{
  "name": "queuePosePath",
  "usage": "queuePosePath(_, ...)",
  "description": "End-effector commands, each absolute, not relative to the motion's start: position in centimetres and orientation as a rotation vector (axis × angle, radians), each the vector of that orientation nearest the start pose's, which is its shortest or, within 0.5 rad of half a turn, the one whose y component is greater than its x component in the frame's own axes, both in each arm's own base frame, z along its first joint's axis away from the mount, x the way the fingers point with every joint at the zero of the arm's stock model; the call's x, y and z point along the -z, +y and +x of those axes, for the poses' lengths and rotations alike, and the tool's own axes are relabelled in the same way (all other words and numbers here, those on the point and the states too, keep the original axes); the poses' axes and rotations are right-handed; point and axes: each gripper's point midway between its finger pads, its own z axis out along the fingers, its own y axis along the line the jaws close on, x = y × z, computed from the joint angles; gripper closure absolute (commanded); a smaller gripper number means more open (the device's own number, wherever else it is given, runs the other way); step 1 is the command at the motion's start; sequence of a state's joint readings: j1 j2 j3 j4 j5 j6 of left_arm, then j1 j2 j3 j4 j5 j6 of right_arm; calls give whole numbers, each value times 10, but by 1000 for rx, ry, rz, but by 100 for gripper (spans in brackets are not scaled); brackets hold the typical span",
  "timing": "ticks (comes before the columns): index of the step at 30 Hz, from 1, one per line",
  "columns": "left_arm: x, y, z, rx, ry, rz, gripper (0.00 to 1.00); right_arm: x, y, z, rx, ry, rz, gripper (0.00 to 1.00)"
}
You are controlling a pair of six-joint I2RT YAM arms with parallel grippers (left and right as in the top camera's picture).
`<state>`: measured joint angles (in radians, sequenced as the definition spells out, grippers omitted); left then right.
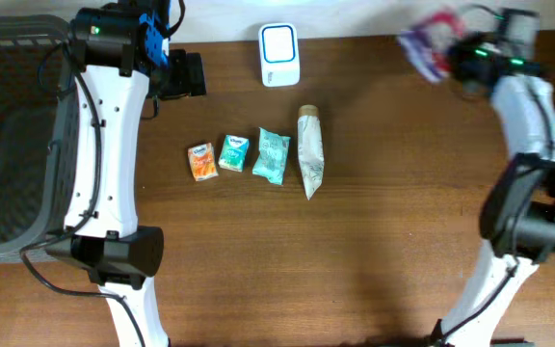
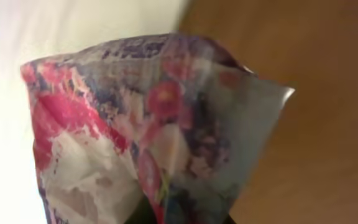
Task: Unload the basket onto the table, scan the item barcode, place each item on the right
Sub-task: 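Carry the red package to the right table edge and release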
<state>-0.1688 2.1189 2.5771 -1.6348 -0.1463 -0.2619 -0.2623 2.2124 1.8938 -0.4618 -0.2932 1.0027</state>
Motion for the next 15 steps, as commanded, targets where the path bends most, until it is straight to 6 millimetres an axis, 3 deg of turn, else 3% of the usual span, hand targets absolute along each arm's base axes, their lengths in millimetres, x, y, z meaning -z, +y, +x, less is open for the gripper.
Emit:
queuePosePath(1,-282,-49,442,-71,2700,-177,1,-135,-179,550,-656,1942,1591,96)
queuePosePath(4,-282,-49,442,-71,2700,-177,1,-125,-236,518,-587,1892,1694,96)
queuePosePath(6,-282,-49,442,-71,2700,-177,1,-119,-254,509,-567,1881,1717,92)
queuePosePath(7,-282,-49,442,-71,2700,-177,1,-113,-256,506,-558,1885,1735,80)
queuePosePath(8,-282,-49,442,-71,2700,-177,1,-109,-256,504,-550,1890,1747,75)
queuePosePath(10,-282,-49,442,-71,2700,-177,1,-104,-258,504,-496,1926,1714,36)
queuePosePath(11,-282,-49,442,-71,2700,-177,1,-106,-258,506,-481,1968,1639,26)
queuePosePath(15,-282,-49,442,-71,2700,-177,1,-130,-229,515,-647,2096,1362,14)
